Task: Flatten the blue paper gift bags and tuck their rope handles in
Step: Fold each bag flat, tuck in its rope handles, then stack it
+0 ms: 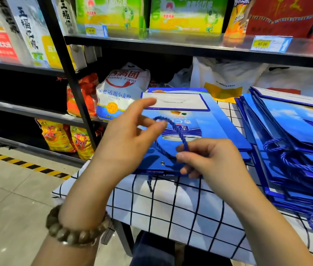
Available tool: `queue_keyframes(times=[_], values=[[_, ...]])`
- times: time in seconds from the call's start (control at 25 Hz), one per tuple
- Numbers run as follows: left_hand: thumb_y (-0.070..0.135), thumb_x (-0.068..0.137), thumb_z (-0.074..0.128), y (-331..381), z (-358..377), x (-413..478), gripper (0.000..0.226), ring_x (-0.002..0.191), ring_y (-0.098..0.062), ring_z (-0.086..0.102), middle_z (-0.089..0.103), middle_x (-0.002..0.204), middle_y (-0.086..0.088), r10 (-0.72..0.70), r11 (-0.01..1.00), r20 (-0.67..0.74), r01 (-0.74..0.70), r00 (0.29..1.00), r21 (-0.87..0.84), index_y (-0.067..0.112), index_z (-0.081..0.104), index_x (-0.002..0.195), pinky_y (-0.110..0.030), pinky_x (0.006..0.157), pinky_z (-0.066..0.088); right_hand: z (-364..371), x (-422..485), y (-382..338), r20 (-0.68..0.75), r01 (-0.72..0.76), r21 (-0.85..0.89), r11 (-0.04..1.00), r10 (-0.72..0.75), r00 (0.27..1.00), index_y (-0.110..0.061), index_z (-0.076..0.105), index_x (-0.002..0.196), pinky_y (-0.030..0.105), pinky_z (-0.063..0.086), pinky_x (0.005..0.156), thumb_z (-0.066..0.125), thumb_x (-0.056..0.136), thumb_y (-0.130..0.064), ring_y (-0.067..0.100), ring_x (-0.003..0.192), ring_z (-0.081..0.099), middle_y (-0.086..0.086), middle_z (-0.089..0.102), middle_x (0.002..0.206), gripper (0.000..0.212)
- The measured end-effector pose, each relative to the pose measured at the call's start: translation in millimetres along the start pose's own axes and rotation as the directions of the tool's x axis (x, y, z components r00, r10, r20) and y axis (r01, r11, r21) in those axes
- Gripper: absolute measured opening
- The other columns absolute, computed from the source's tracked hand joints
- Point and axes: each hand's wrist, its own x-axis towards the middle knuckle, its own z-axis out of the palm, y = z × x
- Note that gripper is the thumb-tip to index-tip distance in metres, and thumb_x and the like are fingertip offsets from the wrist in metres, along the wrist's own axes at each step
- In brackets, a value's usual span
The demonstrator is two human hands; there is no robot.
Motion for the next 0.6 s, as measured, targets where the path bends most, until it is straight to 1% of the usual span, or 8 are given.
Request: queue_keyframes(times=[0.08,0.12,0.2,0.28,0.32,0.4,0.52,0.6], values=[[0.042,0.081,0.059,-21.5,-2.6,-14.3,0.024,0.077,0.001,0.062,0.064,0.083,0.020,0.058,0.974,-0.014,-0.054,0.998,0.219,0.037,0.056,0.104,-0.022,0.072,0.049,-2.9,8.2,-1.5,0.013,0.026,-0.037,0.999,-0.026,1.000,-0.027,0.066,0.070,0.012,0.047,0.049,0.060,0.083,-0.001,0.001,0.047,0.056,-0.003,0.063,0.060,0.030],[0.046,0.078,0.056,-29.9,-4.4,-22.1,0.024,0.081,0.004,0.059,0.063,0.085,0.023,0.091,0.958,0.003,-0.088,0.996,0.274,0.035,0.059,0.099,-0.016,0.073,0.047,-2.6,11.8,-1.0,0.040,0.052,-0.101,0.994,-0.048,0.998,-0.027,0.067,0.078,0.009,0.046,0.050,0.056,0.085,0.000,-0.002,0.048,0.056,-0.007,0.062,0.064,0.031],[0.049,0.075,0.049,-43.7,-7.3,-32.5,0.031,0.085,0.003,0.055,0.063,0.088,0.021,0.149,0.919,0.082,-0.169,0.985,0.356,0.028,0.064,0.093,-0.013,0.072,0.042,0.3,18.2,1.6,0.083,0.105,-0.226,0.968,-0.089,0.993,-0.022,0.070,0.094,0.005,0.043,0.053,0.051,0.086,0.002,-0.007,0.054,0.056,-0.016,0.057,0.072,0.032],[0.048,0.076,0.047,-51.2,-8.3,-36.2,0.036,0.087,-0.002,0.052,0.065,0.091,0.013,0.195,0.862,0.153,-0.244,0.969,0.444,0.022,0.067,0.091,-0.017,0.073,0.040,4.1,22.4,4.2,0.091,0.118,-0.251,0.961,-0.098,0.991,-0.025,0.069,0.096,0.006,0.043,0.056,0.057,0.083,0.000,-0.004,0.060,0.058,-0.017,0.057,0.071,0.031],[0.048,0.076,0.048,-53.9,-7.8,-36.3,0.037,0.088,-0.003,0.051,0.066,0.091,0.010,0.214,0.838,0.170,-0.270,0.962,0.473,0.021,0.068,0.090,-0.019,0.073,0.040,5.8,23.1,4.5,0.095,0.111,-0.221,0.969,-0.092,0.991,-0.031,0.067,0.091,0.009,0.044,0.058,0.062,0.081,-0.003,0.001,0.062,0.058,-0.013,0.059,0.067,0.030],[0.050,0.075,0.047,-55.0,-7.7,-33.9,0.040,0.089,-0.004,0.053,0.069,0.091,0.010,0.218,0.835,0.170,-0.274,0.961,0.477,0.021,0.071,0.089,-0.021,0.074,0.040,8.4,24.0,5.2,0.108,0.112,-0.193,0.975,-0.092,0.990,-0.035,0.060,0.085,0.013,0.044,0.060,0.068,0.077,-0.006,0.005,0.064,0.059,-0.007,0.063,0.062,0.031],[0.053,0.073,0.045,-53.1,-10.8,-29.1,0.043,0.090,-0.004,0.055,0.071,0.087,0.011,0.190,0.862,0.146,-0.236,0.971,0.449,0.023,0.073,0.087,-0.019,0.068,0.042,8.4,23.4,5.9,0.130,0.141,-0.273,0.952,-0.108,0.986,-0.034,0.057,0.091,0.008,0.043,0.063,0.068,0.079,-0.008,0.000,0.068,0.057,-0.007,0.064,0.066,0.031],[0.057,0.069,0.045,-50.4,-11.2,-28.7,0.047,0.088,-0.005,0.054,0.070,0.086,0.012,0.186,0.853,0.164,-0.242,0.969,0.463,0.025,0.072,0.089,-0.021,0.063,0.044,8.4,22.9,6.6,0.135,0.140,-0.295,0.945,-0.104,0.985,-0.034,0.056,0.093,0.007,0.043,0.065,0.066,0.080,-0.008,-0.002,0.071,0.057,-0.008,0.064,0.069,0.030]])
